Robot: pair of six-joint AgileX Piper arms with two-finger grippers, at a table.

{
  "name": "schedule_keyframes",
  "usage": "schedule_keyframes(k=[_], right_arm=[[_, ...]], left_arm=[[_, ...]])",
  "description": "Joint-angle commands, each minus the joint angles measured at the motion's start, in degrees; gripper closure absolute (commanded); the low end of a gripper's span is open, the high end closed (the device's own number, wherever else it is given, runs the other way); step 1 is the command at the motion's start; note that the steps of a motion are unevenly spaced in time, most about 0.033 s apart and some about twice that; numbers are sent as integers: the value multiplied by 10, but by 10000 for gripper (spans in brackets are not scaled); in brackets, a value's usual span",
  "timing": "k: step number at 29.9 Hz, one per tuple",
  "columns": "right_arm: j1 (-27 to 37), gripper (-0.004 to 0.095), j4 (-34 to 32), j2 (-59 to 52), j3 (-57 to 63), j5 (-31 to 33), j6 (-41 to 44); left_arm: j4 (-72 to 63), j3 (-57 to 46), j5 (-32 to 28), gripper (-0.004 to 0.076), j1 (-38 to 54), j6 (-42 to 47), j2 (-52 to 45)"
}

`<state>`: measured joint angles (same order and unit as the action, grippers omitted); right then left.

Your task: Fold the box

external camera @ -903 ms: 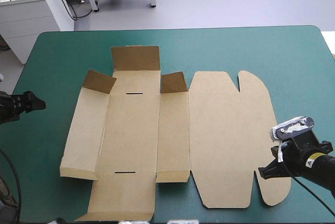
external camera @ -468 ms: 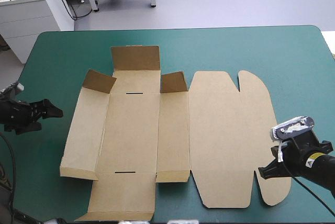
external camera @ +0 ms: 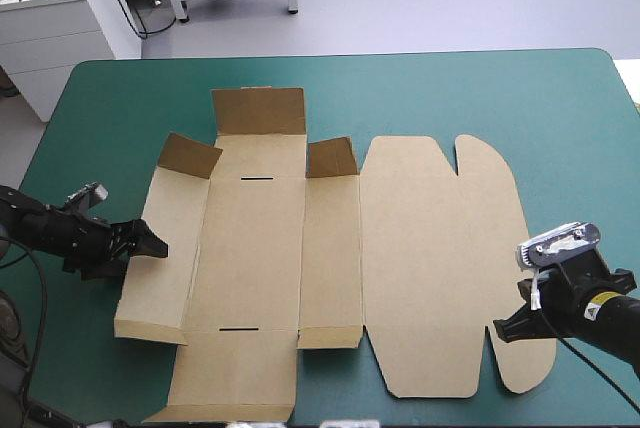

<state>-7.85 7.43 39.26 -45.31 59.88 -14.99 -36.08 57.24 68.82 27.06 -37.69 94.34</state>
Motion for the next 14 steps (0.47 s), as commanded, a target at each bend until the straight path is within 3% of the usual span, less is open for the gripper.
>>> schedule_keyframes(k=[1,14], right_arm=[[3,908,1,-1,-14,-28,-5],[3,908,2,-1,-14,-28,-5]], left_arm=[[-27,-7,58,69,-25,-4,-21],[-29,-69,58,97,-41,-11,-21]])
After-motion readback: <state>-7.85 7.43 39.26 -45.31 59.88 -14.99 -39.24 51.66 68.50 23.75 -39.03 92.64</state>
